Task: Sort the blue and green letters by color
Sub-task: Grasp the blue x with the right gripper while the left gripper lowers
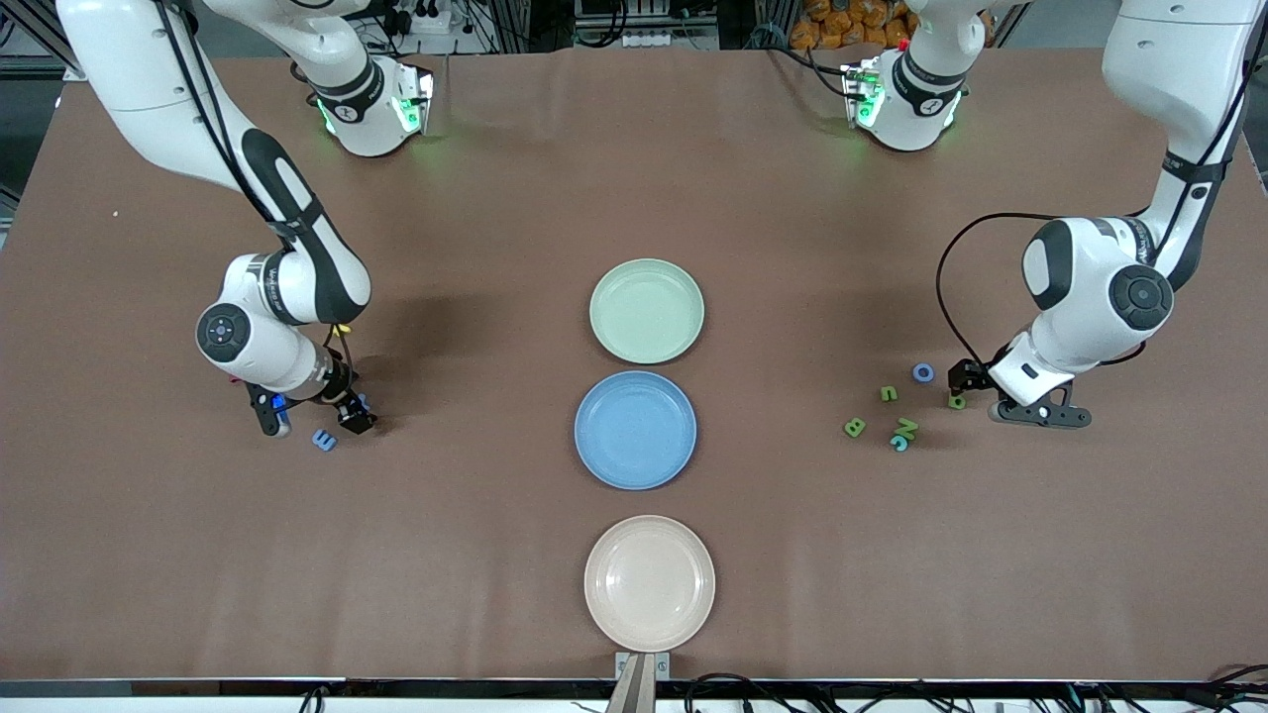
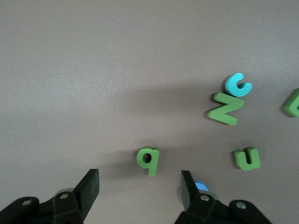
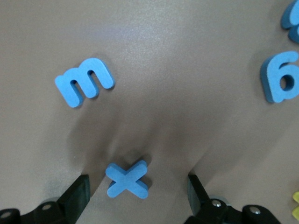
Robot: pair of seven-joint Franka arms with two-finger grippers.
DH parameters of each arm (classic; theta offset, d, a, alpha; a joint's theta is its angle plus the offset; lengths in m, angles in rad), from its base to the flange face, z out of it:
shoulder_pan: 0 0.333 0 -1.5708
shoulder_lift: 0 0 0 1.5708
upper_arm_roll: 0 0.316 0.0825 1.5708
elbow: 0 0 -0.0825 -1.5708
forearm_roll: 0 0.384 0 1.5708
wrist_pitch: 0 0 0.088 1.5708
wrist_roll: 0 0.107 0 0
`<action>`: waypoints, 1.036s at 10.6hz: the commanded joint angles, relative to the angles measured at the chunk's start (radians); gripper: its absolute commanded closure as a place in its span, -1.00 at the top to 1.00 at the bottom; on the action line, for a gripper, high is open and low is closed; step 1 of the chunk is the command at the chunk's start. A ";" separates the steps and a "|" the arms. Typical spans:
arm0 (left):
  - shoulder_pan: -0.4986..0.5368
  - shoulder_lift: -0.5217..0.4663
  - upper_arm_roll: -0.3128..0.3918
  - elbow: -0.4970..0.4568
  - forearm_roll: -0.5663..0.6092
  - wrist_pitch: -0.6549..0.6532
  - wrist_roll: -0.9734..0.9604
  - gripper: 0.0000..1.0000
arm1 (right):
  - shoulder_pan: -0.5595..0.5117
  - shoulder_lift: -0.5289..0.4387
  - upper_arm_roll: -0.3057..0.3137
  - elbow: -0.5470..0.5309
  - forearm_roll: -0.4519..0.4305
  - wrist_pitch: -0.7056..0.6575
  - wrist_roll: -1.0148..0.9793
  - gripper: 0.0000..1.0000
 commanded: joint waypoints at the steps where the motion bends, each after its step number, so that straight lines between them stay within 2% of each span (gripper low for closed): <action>1: 0.019 0.031 -0.007 -0.006 0.018 0.050 0.022 0.44 | -0.008 -0.006 0.001 -0.028 -0.001 0.014 -0.072 -0.93; 2: 0.019 0.035 -0.007 -0.006 0.018 0.051 0.022 0.43 | -0.008 -0.007 0.001 -0.028 -0.001 0.014 -0.072 -1.00; 8: 0.017 0.100 -0.007 -0.005 0.018 0.119 0.024 0.36 | -0.006 -0.015 0.001 -0.010 -0.001 0.011 -0.076 -1.00; 11: 0.016 0.112 -0.007 -0.005 0.018 0.125 0.024 0.11 | -0.009 -0.013 0.001 0.021 -0.003 0.000 -0.082 -1.00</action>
